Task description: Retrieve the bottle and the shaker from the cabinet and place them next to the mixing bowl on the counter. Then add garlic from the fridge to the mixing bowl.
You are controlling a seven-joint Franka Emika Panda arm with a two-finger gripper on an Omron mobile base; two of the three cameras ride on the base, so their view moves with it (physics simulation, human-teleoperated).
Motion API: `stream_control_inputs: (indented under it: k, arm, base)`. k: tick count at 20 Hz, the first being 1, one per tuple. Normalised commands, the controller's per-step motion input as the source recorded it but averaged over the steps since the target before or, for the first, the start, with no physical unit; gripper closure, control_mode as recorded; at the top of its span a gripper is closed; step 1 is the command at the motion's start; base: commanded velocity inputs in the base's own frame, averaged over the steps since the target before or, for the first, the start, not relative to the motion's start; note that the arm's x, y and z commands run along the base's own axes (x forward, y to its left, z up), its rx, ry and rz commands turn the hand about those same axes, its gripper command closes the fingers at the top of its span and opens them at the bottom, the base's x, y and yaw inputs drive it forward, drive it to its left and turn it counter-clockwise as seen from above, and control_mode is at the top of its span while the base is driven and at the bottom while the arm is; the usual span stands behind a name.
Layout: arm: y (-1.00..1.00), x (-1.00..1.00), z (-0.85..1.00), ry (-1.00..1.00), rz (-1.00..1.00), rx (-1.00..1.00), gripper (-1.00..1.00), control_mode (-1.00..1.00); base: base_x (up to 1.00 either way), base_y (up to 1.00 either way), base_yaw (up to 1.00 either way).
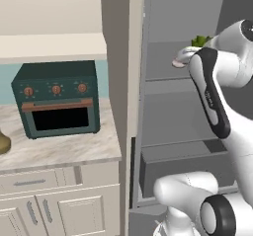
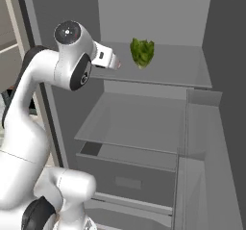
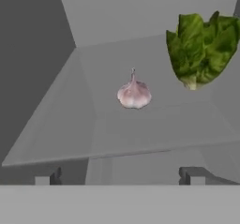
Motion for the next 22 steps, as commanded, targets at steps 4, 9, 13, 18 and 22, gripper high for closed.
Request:
stream_control_inputs:
  k: [4,9,13,18,22]
  arm:
    - [0.0,0.58,-0.02,0.02,-0.03,-0.03,-1.0,-1.0]
    - [-0.07,0.47,-0.09,0.14,-0.07,-0.04,-1.0,-1.0]
    - [-0.07,0.48,-0.09,0.18,-0.06,-0.01,-1.0,-1.0]
    - [0.0,0.41,-0.16,0.08,0.0,0.0,-1.0,-1.0]
    - [0.0,0.33,-0.36,0.01,0.0,0.0,-1.0,-1.0]
  base:
    - [0.0,0.0,0.0]
    - [0.0,0.0,0.0]
    - [0.0,0.0,0.0]
    - [0.0,0.0,0.0]
    - [0.0,0.0,0.0]
